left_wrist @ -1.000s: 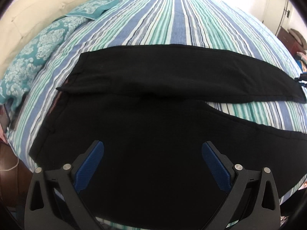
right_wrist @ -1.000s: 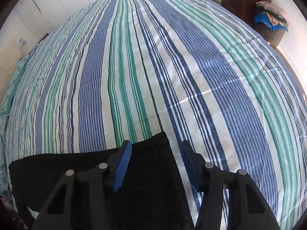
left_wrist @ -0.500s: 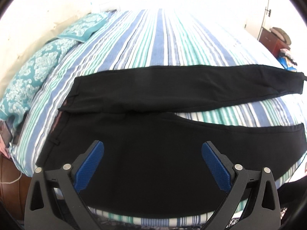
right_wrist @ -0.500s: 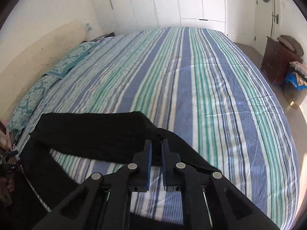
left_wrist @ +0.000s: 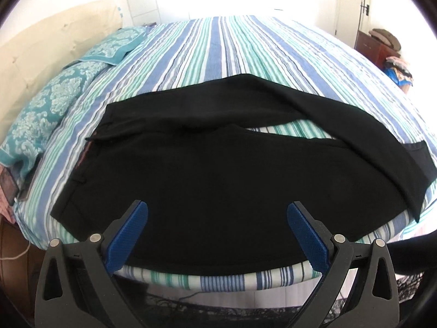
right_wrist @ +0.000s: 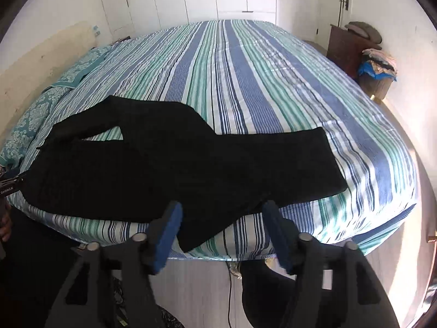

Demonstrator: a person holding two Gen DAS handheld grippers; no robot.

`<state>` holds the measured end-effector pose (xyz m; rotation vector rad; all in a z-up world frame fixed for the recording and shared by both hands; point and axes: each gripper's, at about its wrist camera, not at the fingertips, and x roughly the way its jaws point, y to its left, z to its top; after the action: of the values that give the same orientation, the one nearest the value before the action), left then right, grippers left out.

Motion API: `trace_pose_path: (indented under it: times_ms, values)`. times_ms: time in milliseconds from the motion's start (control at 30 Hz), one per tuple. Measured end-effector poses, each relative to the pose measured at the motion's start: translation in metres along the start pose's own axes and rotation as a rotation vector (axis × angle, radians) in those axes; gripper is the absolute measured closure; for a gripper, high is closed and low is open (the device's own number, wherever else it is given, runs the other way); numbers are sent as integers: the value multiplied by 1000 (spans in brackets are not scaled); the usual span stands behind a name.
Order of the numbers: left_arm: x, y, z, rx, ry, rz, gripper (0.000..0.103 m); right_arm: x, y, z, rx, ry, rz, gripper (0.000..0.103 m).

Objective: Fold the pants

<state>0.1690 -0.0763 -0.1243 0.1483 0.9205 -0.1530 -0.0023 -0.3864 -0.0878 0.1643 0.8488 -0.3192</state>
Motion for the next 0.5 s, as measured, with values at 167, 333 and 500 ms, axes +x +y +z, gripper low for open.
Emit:
trace_pose_path:
  times_ms: [167, 333, 500]
  values:
    - [23, 12, -19, -38, -31, 55, 1, -24, 47, -6, -11, -102, -8, 2]
    - [40, 26, -21, -71, -20, 56, 1, -12, 93, -32, -12, -91, -36, 2]
    - [43, 39, -22, -111, -58, 73, 1, -55, 129, -28, -104, -393, -199, 1]
